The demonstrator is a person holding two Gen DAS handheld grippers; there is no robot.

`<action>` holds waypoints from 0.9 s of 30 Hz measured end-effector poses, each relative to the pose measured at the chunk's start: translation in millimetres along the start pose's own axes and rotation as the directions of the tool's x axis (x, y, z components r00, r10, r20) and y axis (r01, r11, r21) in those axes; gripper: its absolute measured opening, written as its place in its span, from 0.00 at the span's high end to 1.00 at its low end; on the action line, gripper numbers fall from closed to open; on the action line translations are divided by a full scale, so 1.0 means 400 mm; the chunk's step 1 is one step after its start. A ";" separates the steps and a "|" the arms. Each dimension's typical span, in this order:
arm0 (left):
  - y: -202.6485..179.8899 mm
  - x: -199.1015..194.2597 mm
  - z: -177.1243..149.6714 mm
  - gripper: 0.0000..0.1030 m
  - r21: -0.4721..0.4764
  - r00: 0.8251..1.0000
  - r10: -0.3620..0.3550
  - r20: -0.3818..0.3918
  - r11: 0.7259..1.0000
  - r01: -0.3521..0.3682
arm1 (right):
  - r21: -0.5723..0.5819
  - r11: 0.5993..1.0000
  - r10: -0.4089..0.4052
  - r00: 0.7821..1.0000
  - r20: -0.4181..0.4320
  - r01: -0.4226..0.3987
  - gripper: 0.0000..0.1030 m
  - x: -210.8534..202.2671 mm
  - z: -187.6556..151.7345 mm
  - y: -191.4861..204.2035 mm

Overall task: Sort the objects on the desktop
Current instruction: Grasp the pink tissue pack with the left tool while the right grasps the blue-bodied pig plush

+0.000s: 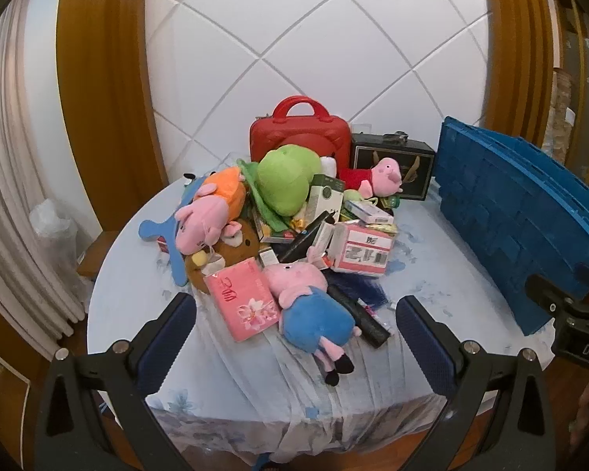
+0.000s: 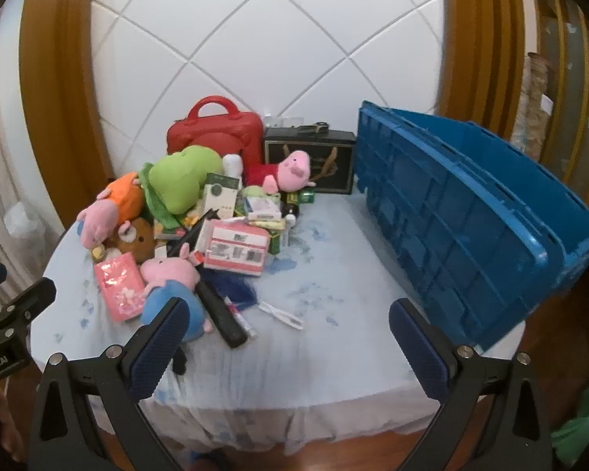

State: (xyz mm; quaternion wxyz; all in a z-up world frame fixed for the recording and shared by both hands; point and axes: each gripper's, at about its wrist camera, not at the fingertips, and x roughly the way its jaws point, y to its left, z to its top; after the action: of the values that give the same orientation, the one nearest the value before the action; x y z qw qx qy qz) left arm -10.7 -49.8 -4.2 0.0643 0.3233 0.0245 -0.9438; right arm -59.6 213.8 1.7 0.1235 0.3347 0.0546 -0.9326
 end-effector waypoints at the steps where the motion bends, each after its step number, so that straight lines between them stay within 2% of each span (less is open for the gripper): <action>1: 0.006 0.008 0.001 0.00 -0.003 1.000 0.001 -0.006 1.000 -0.001 | -0.001 1.000 0.003 1.000 -0.004 -0.003 0.00 0.007 0.002 0.005; 7: 0.061 0.078 0.005 0.00 -0.019 0.999 0.007 -0.049 1.000 -0.008 | 0.003 1.000 0.017 0.999 -0.036 -0.017 0.00 0.071 0.014 0.038; 12: 0.145 0.179 -0.001 0.00 -0.032 0.992 0.040 -0.116 0.999 -0.044 | 0.015 1.000 0.015 0.994 -0.107 -0.014 0.00 0.186 0.027 0.066; 17: 0.238 0.311 -0.020 0.01 -0.045 0.973 0.055 -0.223 0.997 -0.066 | 0.033 0.999 0.027 0.977 -0.211 -0.021 0.00 0.321 0.025 0.085; 24: 0.278 0.452 -0.039 0.03 -0.044 0.949 0.017 -0.315 0.999 -0.032 | 0.056 0.998 0.011 0.956 -0.293 0.006 0.00 0.434 0.020 0.076; 26: 0.285 0.483 -0.047 0.03 -0.061 0.941 0.030 -0.338 0.997 -0.054 | 0.059 0.998 0.001 0.949 -0.316 0.018 0.04 0.460 0.016 0.059; 27: 0.289 0.499 -0.052 0.03 -0.076 0.936 0.035 -0.350 0.995 -0.066 | 0.059 0.998 0.001 0.949 -0.316 0.018 0.11 0.460 0.016 0.059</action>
State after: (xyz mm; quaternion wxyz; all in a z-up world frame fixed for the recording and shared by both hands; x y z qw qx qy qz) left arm -138.3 -183.3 -143.5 0.0971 0.4825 0.0683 -0.8678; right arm -194.4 154.4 -111.0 0.0988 0.4830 0.0465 -0.8688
